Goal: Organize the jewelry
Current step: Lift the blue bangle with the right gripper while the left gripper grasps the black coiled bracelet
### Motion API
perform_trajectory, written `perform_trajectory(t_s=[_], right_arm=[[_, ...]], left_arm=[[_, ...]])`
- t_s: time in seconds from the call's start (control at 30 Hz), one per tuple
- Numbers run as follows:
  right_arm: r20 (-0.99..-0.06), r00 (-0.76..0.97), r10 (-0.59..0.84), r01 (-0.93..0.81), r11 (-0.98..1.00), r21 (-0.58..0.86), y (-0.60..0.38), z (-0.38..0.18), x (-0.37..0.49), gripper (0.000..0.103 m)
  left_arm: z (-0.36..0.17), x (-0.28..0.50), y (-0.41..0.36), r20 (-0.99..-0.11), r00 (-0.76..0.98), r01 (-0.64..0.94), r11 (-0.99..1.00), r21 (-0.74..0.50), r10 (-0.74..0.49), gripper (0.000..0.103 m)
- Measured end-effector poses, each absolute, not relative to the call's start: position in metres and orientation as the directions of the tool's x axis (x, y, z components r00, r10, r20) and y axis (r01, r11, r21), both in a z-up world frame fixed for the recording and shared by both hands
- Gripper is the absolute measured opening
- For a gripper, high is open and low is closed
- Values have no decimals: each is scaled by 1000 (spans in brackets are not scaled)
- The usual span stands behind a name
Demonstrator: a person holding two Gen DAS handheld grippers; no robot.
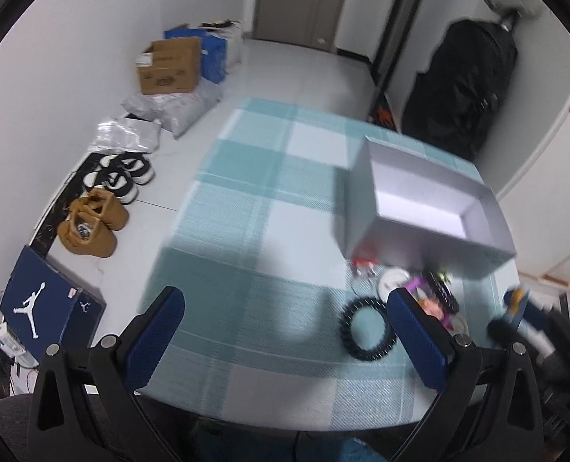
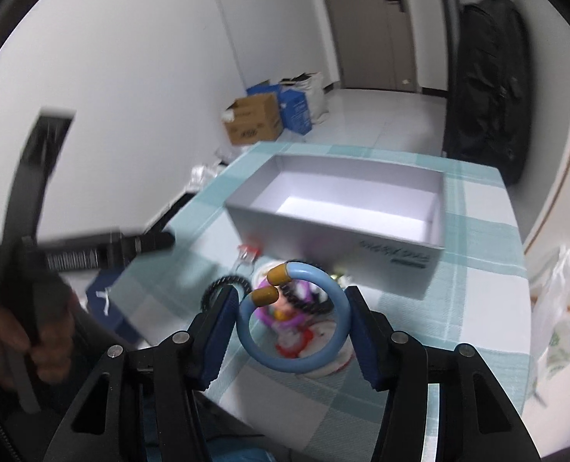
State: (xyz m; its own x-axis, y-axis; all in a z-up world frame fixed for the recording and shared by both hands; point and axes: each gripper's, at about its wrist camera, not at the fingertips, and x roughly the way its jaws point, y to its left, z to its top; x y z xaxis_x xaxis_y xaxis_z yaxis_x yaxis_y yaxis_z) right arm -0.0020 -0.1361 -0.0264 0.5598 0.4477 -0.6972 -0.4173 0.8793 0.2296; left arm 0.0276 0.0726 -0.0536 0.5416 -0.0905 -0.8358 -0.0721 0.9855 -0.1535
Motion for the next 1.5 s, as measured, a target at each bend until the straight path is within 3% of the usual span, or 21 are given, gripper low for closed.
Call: perform_trajectory(t_s=[0.33, 0.47, 0.8, 0.9, 0.97, 1.03, 1.17, 1.5], right_arm=[[-644, 612, 459, -342, 888, 307, -171, -12, 6, 55], [-636, 618, 461, -318, 887, 334, -182, -10, 6, 55], [-617, 631, 471, -294, 881, 371, -198, -7, 5, 55], [-618, 630, 471, -290, 880, 376, -200, -8, 5, 55], [-618, 628, 473, -290, 879, 378, -200, -8, 6, 55], [-617, 628, 475, -293, 878, 378, -199, -8, 5, 55], [-621, 625, 473, -301, 880, 368, -196, -8, 4, 55], [-626, 618, 476, -305, 878, 368, -192, -11, 4, 55]], left_arm=[[-70, 26, 29, -878, 465, 87, 993, -86, -117, 102], [-81, 30, 25, -903, 409, 99, 990, -99, -132, 91], [-87, 29, 20, -914, 400, 101, 995, -22, -61, 86], [-84, 28, 18, -909, 412, 105, 994, -21, -63, 72], [-82, 28, 11, -905, 420, 126, 992, -21, -72, 51], [-80, 25, 4, -901, 425, 160, 987, -20, -87, 37], [-79, 25, 3, -903, 417, 176, 984, -36, -108, 29], [-67, 27, 17, -881, 432, 143, 980, -142, -191, 27]])
